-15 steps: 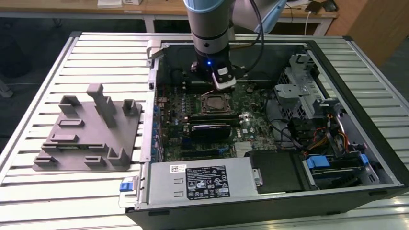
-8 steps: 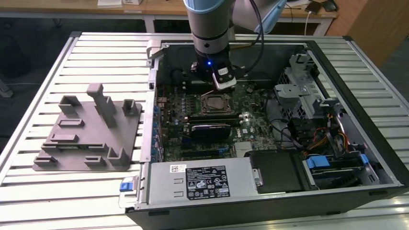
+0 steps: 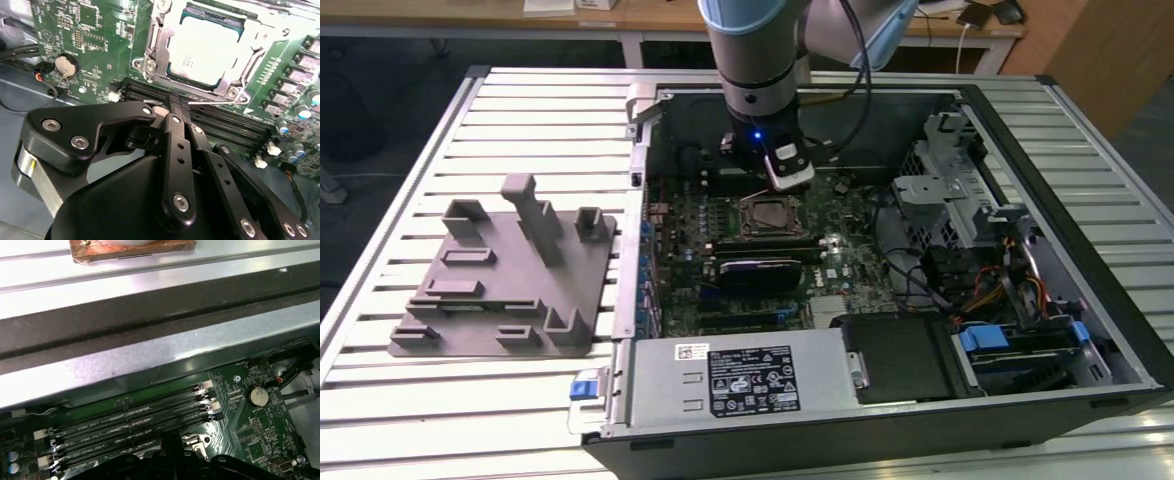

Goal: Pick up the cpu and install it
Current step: 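Install the first cpu locking lever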

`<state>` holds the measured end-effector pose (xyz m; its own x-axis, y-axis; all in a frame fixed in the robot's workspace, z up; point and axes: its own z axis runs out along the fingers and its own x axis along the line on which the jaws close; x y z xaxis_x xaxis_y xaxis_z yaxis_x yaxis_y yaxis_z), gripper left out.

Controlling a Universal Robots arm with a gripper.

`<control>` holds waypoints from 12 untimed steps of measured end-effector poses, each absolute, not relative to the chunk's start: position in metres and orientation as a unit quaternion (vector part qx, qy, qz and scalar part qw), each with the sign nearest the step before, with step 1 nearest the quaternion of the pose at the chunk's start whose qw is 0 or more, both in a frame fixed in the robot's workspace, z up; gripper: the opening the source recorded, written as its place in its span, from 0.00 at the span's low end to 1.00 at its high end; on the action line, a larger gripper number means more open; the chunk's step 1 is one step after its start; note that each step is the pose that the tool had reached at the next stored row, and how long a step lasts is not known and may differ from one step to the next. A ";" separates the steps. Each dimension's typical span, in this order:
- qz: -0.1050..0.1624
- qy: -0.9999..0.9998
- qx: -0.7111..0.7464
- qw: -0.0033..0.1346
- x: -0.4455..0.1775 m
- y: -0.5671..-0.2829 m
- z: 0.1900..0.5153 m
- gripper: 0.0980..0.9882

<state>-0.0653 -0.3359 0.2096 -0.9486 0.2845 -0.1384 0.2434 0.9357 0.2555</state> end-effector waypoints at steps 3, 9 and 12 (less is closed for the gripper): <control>0.119 0.979 0.133 0.094 -0.065 -0.336 0.207 0.01; 0.116 0.979 0.135 0.096 -0.065 -0.336 0.207 0.01; 0.115 0.979 0.138 0.096 -0.065 -0.333 0.207 0.01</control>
<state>-0.0653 -0.3334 0.2066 -0.9431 0.2931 -0.1570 0.2488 0.9353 0.2516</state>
